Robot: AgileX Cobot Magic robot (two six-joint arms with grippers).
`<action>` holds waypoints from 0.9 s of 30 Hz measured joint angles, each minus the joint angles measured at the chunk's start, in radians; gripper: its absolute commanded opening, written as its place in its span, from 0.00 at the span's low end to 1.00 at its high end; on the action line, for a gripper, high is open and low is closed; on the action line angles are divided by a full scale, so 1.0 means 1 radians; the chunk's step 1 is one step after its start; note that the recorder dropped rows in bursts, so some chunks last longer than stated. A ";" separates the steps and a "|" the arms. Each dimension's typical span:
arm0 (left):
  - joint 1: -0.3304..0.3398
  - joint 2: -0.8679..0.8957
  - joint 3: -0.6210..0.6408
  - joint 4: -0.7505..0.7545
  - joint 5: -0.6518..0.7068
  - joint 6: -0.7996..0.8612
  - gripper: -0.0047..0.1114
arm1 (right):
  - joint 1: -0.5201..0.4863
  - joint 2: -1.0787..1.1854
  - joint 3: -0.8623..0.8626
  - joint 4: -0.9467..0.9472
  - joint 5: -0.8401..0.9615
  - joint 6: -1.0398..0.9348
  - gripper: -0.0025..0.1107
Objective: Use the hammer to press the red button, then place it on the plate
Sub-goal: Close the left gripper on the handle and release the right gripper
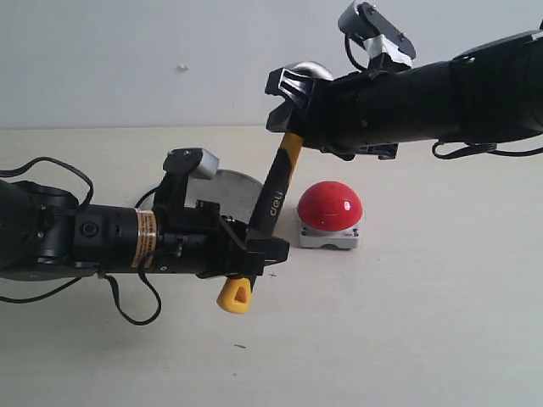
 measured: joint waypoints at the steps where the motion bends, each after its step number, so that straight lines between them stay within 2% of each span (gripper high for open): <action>1: 0.000 -0.002 0.000 0.000 0.000 -0.005 0.04 | 0.000 -0.002 0.000 -0.030 0.001 0.023 0.43; 3: 0.000 -0.004 0.000 0.000 0.000 -0.007 0.04 | 0.000 -0.006 0.000 -0.100 0.001 0.083 0.43; 8: 0.000 -0.008 0.000 0.002 -0.002 -0.014 0.04 | 0.000 -0.012 0.000 -0.460 0.017 0.394 0.43; 15: 0.000 -0.008 0.000 0.000 -0.002 -0.014 0.04 | 0.000 -0.023 0.002 -0.610 0.035 0.513 0.43; 22: 0.000 -0.013 0.000 0.006 0.008 -0.014 0.04 | 0.000 -0.096 0.005 -0.926 0.090 0.779 0.51; 25: 0.000 -0.013 0.000 0.010 0.014 -0.014 0.04 | 0.000 -0.121 0.005 -1.060 0.117 0.885 0.50; 27: 0.000 -0.013 0.000 0.010 0.014 -0.014 0.04 | 0.000 -0.143 0.005 -1.138 0.124 0.953 0.45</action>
